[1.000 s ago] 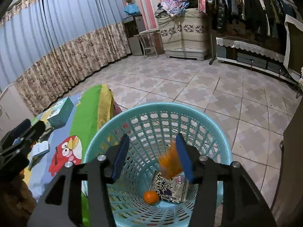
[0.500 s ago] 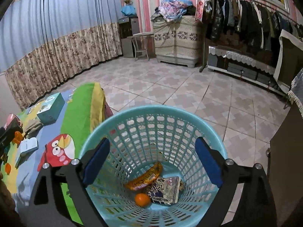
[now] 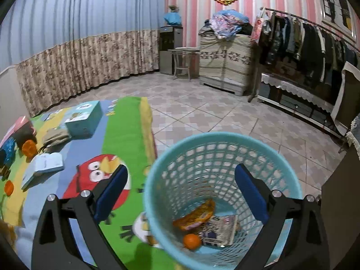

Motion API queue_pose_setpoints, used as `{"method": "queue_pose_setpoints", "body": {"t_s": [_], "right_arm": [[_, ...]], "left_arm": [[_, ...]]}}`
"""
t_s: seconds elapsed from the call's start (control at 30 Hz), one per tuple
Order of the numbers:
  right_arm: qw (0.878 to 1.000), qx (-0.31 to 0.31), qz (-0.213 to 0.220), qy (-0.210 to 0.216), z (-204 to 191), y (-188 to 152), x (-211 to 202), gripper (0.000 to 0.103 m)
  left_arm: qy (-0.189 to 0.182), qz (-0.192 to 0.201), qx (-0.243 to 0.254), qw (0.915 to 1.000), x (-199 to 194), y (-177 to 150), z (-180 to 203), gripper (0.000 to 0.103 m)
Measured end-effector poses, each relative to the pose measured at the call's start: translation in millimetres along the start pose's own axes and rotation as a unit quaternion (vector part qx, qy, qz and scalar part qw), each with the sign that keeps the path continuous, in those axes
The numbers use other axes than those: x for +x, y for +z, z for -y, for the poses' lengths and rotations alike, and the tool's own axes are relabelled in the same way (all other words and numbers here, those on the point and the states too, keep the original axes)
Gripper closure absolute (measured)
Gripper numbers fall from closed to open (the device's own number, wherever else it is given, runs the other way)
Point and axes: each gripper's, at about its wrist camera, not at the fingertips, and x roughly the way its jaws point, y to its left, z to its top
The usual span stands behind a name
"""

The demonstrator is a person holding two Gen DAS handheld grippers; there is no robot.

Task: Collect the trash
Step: 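Return to the mat and grasp the brown paper bag with the left tool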

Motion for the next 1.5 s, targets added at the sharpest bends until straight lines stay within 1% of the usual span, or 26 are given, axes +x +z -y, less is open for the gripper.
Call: {"method": "queue_pose_setpoints", "body": {"t_s": [0.1,0.2,0.27,0.33,0.43,0.47,0.53,0.57,0.6,0.63,0.67,0.73,0.9,0.97,1.0,1.03,1.1,1.23,1.27,1.3,1.33,1.4,1.43,1.5], "right_arm": [[1.000,-0.011,-0.006,0.013,-20,-6,-1,0.009],[0.999,-0.037,-0.009,0.014,-44,-10,-2,0.009],[0.998,-0.055,-0.014,0.021,-61,-14,-3,0.009],[0.997,-0.064,-0.020,0.032,-76,-17,-5,0.009],[0.996,-0.069,-0.026,0.058,-99,-20,-8,0.009],[0.995,-0.070,-0.029,0.064,-106,-21,-8,0.009],[0.994,-0.071,-0.035,0.076,-119,-24,-7,0.009],[0.993,-0.072,-0.039,0.083,-127,-24,-5,0.009],[0.992,-0.075,-0.046,0.093,-136,-25,-3,0.009],[0.991,-0.080,-0.050,0.098,-142,-26,-1,0.009],[0.990,-0.088,-0.053,0.100,-149,-28,0,0.009],[0.988,-0.109,-0.057,0.098,-161,-30,6,0.009],[0.982,-0.131,-0.090,0.100,-185,-27,29,0.009],[0.980,-0.142,-0.102,0.099,-193,-26,37,0.009],[0.978,-0.149,-0.107,0.098,-198,-26,41,0.009],[0.976,-0.158,-0.109,0.098,-204,-25,44,0.009],[0.973,-0.178,-0.108,0.099,-212,-23,47,0.009],[0.966,-0.217,-0.088,0.104,-227,-20,42,0.010],[0.965,-0.224,-0.081,0.108,-229,-19,39,0.012],[0.963,-0.232,-0.074,0.113,-232,-18,35,0.019],[0.961,-0.239,-0.071,0.118,-235,-18,33,0.025],[0.956,-0.250,-0.074,0.134,-239,-19,31,0.047],[0.955,-0.251,-0.076,0.141,-240,-19,31,0.052],[0.951,-0.253,-0.081,0.156,-241,-18,30,0.070]], "left_arm": [[0.028,-0.012,-0.007,0.9995,5,-7,-31,0.006],[0.038,-0.033,-0.027,0.9983,13,-13,-66,0.006],[0.038,-0.046,-0.039,0.9975,18,-15,-84,0.006],[0.030,-0.063,-0.051,0.9963,26,-16,-101,0.007],[0.016,-0.082,-0.067,0.9942,37,-18,-115,0.013],[0.011,-0.087,-0.069,0.9938,39,-19,-118,0.014],[0.006,-0.102,-0.067,0.9926,47,-19,-118,0.023],[0.002,-0.109,-0.062,0.9921,51,-20,-117,0.025],[0.000,-0.114,-0.058,0.9918,54,-20,-113,0.030],[-0.001,-0.119,-0.054,0.9914,57,-22,-112,0.036],[-0.005,-0.125,-0.054,0.9908,58,-23,-110,0.040],[-0.011,-0.129,-0.060,0.9897,60,-23,-110,0.056],[-0.015,-0.120,-0.074,0.9900,55,-23,-115,0.063],[-0.013,-0.114,-0.075,0.9905,50,-22,-117,0.065],[-0.012,-0.112,-0.075,0.9908,48,-22,-117,0.071],[-0.012,-0.111,-0.074,0.9910,46,-22,-117,0.070],[-0.010,-0.106,-0.071,0.9917,42,-22,-119,0.070],[-0.010,-0.103,-0.072,0.9920,41,-22,-122,0.070],[-0.010,-0.104,-0.074,0.9918,40,-22,-122,0.070],[-0.010,-0.103,-0.075,0.9917,39,-22,-123,0.070],[-0.010,-0.102,-0.076,0.9918,38,-21,-124,0.070],[-0.009,-0.099,-0.075,0.9923,36,-20,-125,0.070],[-0.009,-0.097,-0.073,0.9925,34,-19,-125,0.070],[-0.008,-0.091,-0.071,0.9933,30,-18,-125,0.070]]}}
